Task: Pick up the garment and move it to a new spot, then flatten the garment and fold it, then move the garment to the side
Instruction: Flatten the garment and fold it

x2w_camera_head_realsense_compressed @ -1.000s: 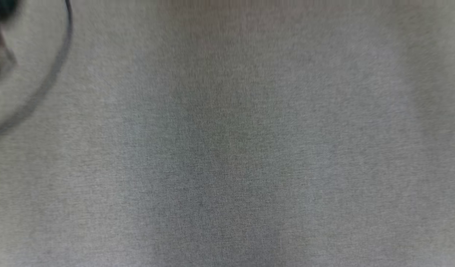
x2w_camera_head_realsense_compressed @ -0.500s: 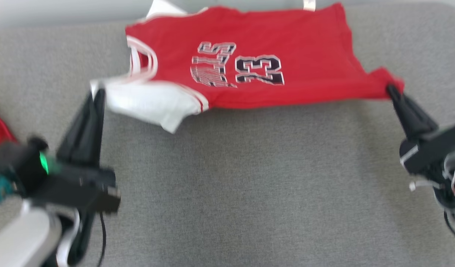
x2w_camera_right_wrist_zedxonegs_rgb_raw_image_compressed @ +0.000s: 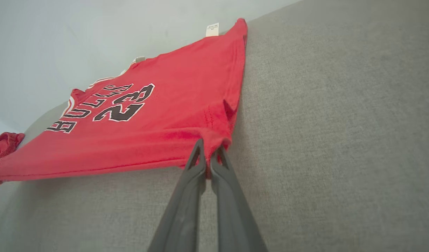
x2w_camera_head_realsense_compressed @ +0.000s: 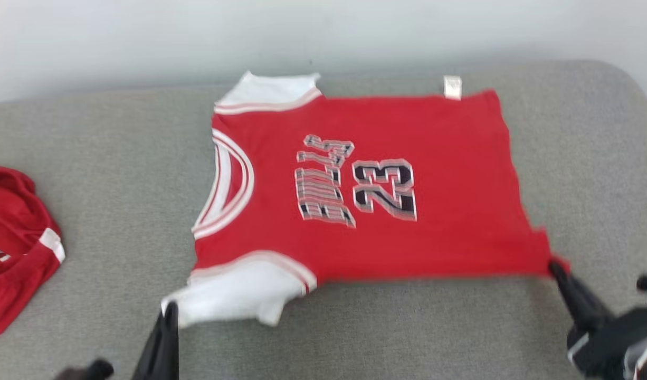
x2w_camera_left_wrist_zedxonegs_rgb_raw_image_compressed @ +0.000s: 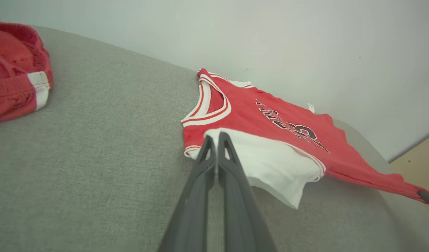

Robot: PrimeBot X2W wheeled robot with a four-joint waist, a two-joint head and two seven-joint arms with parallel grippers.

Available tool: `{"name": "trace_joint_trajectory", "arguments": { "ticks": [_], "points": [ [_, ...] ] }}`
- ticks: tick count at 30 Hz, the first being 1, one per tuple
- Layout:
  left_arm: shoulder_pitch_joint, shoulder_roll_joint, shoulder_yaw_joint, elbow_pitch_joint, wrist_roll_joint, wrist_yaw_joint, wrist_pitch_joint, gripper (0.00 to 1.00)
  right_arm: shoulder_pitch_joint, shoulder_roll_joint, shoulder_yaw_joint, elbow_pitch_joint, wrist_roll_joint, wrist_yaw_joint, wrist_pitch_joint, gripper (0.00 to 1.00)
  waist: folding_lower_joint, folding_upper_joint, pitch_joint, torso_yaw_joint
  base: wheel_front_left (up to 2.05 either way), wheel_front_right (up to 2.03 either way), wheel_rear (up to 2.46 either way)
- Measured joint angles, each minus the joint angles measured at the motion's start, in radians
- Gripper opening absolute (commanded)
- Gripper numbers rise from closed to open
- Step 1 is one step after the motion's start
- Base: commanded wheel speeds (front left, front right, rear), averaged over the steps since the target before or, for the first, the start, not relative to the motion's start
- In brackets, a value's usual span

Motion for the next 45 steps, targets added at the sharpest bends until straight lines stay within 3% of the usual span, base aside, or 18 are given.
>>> {"name": "trace_joint_trajectory", "arguments": {
  "ticks": [6, 12, 19, 29, 35, 45],
  "points": [
    [0.137, -0.068, 0.031, 0.053, 0.026, -0.055, 0.000, 0.00, 0.169, 0.040, -0.069, -0.015, -0.032, 0.000, 0.022, 0.00, 0.0000, 0.0001, -0.036, 0.019, 0.00, 0.00, 0.00],
    [0.201, -0.096, 0.018, 0.086, 0.039, -0.096, 0.000, 0.00, 0.308, 0.069, -0.160, -0.049, -0.057, 0.000, 0.058, 0.00, 0.0000, 0.0002, -0.050, 0.030, 0.00, 0.00, 0.00],
    [0.180, -0.086, 0.008, 0.095, 0.053, -0.129, 0.003, 0.00, 0.358, 0.122, -0.229, -0.130, -0.089, 0.000, 0.132, 0.00, 0.0002, 0.0003, -0.037, 0.020, 0.00, 0.00, 0.00],
    [-0.065, 0.002, 0.003, 0.125, 0.112, -0.198, 0.103, 0.00, 0.197, 0.209, -0.230, -0.192, -0.125, 0.000, 0.247, 0.00, 0.0003, 0.0003, -0.035, -0.031, 0.00, 0.00, 0.00],
    [-0.254, 0.017, 0.007, 0.223, 0.119, -0.251, 0.167, 0.00, 0.060, 0.235, -0.244, -0.095, -0.151, 0.000, 0.271, 0.00, 0.0003, 0.0003, -0.018, -0.062, 0.00, 0.00, 0.00],
    [-0.523, -0.014, -0.030, 0.498, 0.137, -0.339, 0.229, 0.00, -0.192, 0.257, -0.189, 0.105, -0.167, 0.000, 0.259, 0.00, 0.0003, 0.0003, 0.035, -0.092, 0.00, 0.00, 0.00]
  ]
}}
